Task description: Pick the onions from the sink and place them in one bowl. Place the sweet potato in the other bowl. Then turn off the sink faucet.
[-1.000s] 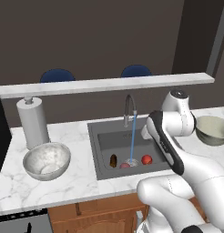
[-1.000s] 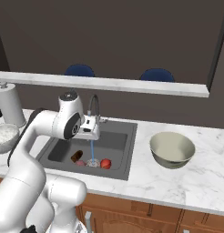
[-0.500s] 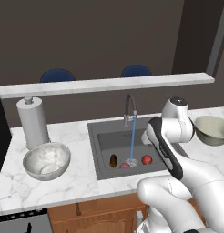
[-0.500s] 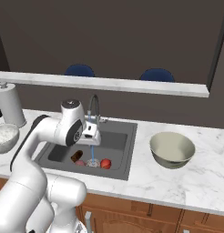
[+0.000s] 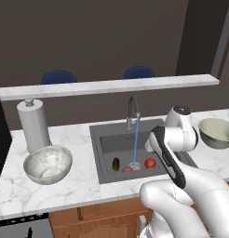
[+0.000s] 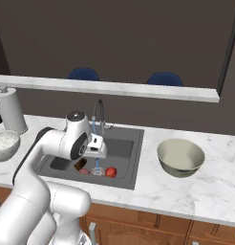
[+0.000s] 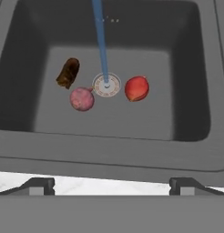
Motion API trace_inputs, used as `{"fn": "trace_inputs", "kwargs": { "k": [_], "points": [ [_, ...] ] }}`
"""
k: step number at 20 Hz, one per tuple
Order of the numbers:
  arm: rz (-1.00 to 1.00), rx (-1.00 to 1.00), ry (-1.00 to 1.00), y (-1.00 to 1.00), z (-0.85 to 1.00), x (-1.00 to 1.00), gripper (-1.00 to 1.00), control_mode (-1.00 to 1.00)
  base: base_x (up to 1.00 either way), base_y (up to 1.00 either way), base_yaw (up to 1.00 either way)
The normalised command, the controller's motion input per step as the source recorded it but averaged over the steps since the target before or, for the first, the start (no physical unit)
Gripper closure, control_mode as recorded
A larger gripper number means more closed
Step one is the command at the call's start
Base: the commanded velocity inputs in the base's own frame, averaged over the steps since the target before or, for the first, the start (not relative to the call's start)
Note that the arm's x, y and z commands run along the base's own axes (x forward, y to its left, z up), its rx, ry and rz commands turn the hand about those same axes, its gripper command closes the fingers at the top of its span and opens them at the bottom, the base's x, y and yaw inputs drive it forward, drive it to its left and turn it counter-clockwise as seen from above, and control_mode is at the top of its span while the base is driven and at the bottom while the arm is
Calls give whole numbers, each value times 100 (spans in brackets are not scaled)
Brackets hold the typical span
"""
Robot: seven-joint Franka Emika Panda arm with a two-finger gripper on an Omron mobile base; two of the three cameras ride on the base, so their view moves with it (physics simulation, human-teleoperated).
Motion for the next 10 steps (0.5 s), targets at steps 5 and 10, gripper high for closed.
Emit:
{"fn": "trace_inputs", "kwargs": {
  "k": [5, 10],
  "points": [
    [-2, 0, 0, -1, -13, 6, -100, -100, 0, 0, 0],
    [-3, 0, 5, 0, -2, 18, -100, -100, 0, 0, 0]
  ]
}}
